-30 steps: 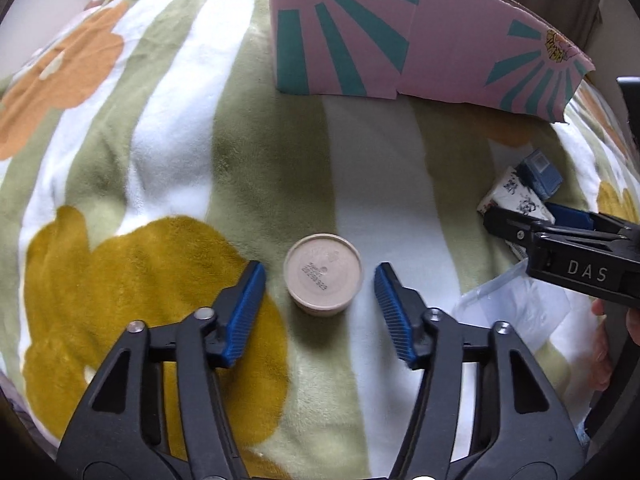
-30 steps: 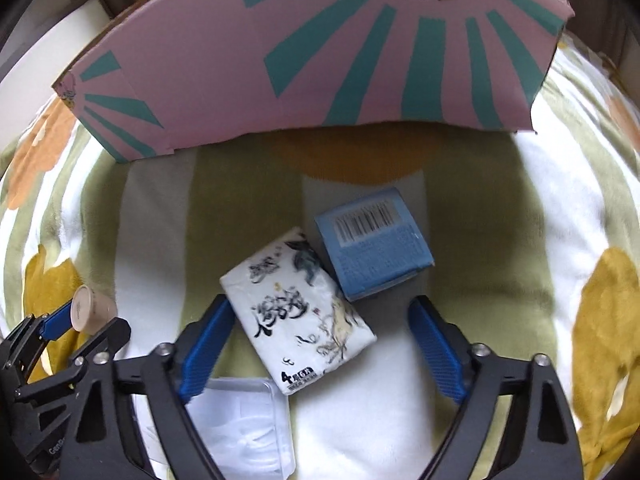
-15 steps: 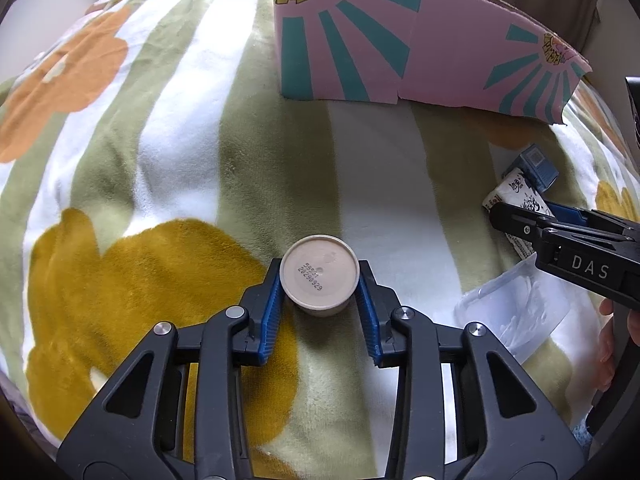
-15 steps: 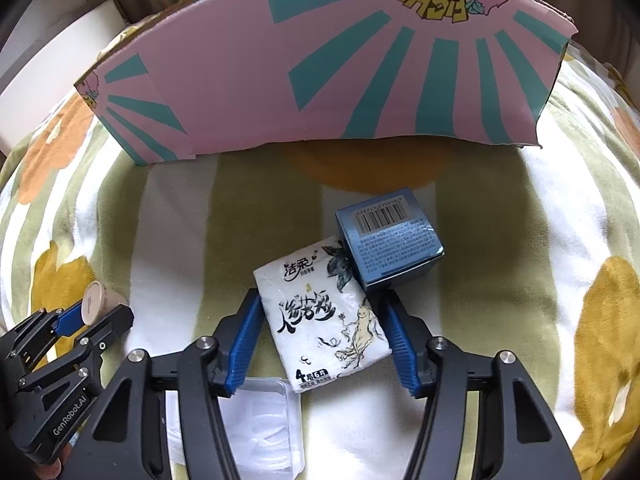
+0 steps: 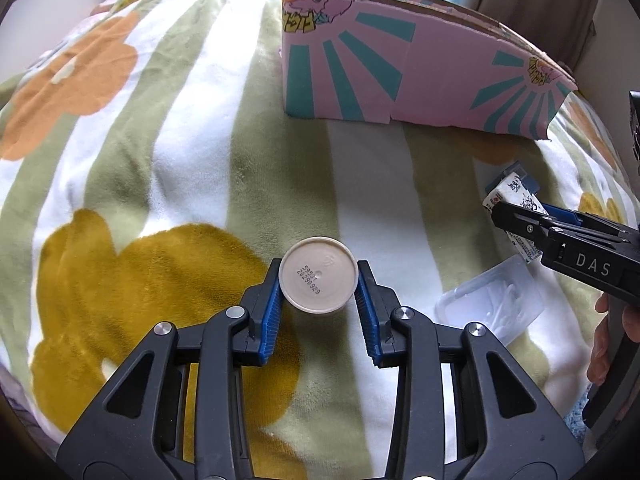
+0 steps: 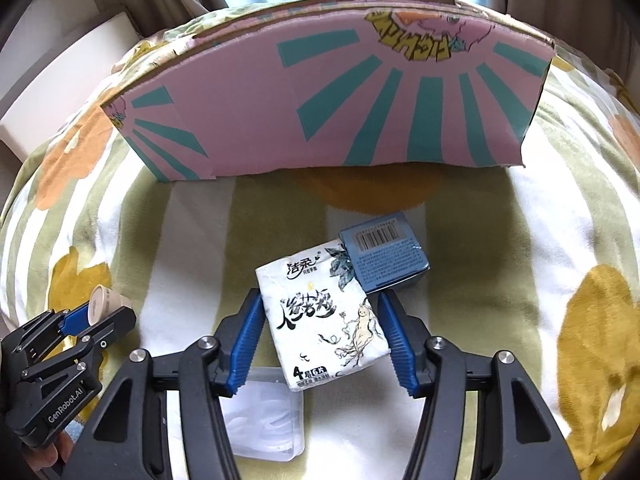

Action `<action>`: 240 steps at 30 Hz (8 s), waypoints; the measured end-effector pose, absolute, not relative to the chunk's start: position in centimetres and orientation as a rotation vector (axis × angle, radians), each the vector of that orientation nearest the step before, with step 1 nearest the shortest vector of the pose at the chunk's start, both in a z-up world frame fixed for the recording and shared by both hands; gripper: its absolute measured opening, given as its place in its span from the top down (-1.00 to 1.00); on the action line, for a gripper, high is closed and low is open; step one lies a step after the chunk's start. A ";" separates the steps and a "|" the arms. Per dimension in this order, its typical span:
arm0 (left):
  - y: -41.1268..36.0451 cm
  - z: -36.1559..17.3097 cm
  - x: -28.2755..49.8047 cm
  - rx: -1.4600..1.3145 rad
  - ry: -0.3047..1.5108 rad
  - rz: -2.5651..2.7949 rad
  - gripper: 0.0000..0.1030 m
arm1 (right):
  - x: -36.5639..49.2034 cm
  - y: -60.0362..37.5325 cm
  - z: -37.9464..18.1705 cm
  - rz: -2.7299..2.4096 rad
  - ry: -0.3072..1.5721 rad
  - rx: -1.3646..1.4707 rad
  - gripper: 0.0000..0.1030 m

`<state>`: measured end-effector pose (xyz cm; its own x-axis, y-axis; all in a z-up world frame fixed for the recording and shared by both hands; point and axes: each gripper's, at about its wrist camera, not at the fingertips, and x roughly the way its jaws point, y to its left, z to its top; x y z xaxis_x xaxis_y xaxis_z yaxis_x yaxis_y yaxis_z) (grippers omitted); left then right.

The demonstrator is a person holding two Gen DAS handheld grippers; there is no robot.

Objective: Organize objects
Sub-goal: 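Lift the beige jar and tissue pack toward the pink box, then lower the beige jar and tissue pack into the pink box and open both tools, then withdraw both tools from the box toward the remaining items, then grasp the clear plastic tray with the left tool while the right tool grasps the blue box, then carry the clear tray and blue box into the pink box and release both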

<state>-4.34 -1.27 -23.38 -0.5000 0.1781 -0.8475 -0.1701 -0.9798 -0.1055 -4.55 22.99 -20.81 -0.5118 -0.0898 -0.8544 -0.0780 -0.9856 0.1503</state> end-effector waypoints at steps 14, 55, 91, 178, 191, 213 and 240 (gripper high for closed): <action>-0.9 -18.3 -4.3 -1.393 -0.027 2.567 0.40 | -4.3 19.4 -17.6 -2.698 -0.275 1.461 -0.02; 8.3 -7.5 -26.1 -1.334 0.123 2.377 0.40 | -23.1 25.8 -5.4 -2.693 -0.234 1.464 -0.01; 8.1 -9.0 -25.5 -1.402 0.147 2.416 -1.00 | -22.8 27.6 -7.3 -2.706 -0.262 1.576 -0.96; 8.9 -22.0 -1.1 -1.141 0.471 1.918 -0.16 | -8.5 21.7 -22.2 -2.487 0.230 1.501 0.32; 6.7 -19.7 0.7 -1.108 0.447 1.972 -0.16 | -6.7 21.9 -19.6 -2.508 0.232 1.449 0.33; 2.8 -5.2 -5.3 -0.900 0.332 2.323 -0.16 | -5.4 22.9 -7.0 -2.697 0.125 1.272 0.33; 6.9 -9.7 -25.5 -1.244 0.172 2.429 -0.16 | -23.0 25.8 -8.2 -2.669 -0.149 1.472 0.33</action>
<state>-25.47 6.92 -9.71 -0.5209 0.2969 -0.8003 -0.4067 -0.9106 -0.0731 -22.99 25.80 -8.21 -0.5315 -0.1251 -0.8378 0.0312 -0.9913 0.1282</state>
